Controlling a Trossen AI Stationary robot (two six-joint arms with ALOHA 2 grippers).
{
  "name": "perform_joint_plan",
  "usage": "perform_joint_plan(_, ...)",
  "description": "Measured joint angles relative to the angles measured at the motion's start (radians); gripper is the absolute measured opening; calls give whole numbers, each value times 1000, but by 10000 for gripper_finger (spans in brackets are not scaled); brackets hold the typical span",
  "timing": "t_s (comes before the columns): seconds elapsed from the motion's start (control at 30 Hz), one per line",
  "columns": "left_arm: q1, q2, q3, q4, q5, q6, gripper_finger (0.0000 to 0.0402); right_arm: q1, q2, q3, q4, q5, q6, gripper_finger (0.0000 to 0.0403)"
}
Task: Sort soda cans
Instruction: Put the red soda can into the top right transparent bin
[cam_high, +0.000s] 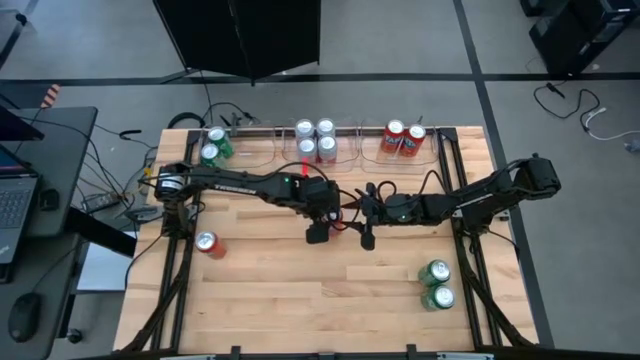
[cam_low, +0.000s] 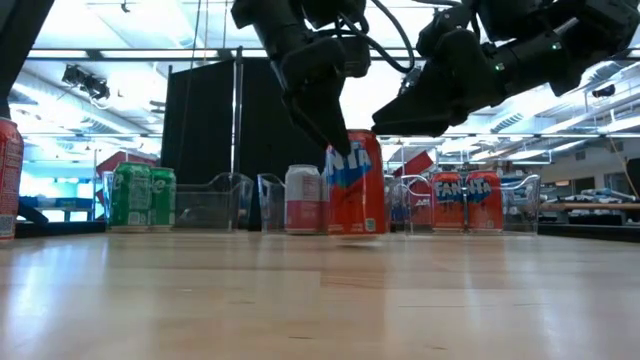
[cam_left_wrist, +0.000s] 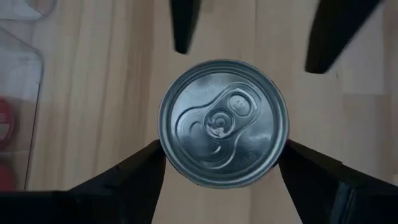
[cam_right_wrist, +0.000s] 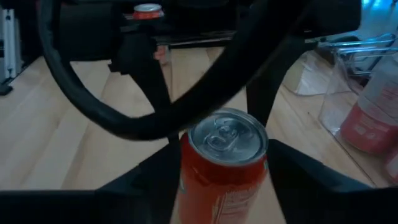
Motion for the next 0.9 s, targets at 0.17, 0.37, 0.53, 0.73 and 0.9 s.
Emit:
perform_joint_plan(0.17,0,-1,0,0,-4,0,304,0,1,0,13,7,36,290)
perform_joint_plan(0.37,-1,-1,0,8,-3,-1,304,-3,100,0,110,9,34,351)
perform_joint_plan(0.53,-2,-2,-7,12,-3,-3,304,-24,176,1,224,10,-7,370)
perform_joint_plan(0.73,-3,-2,-7,17,-4,-1,304,-47,179,6,222,-22,22,354)
perform_joint_plan(0.9,-3,-2,-9,28,-4,0,304,-62,198,6,222,-80,40,319)
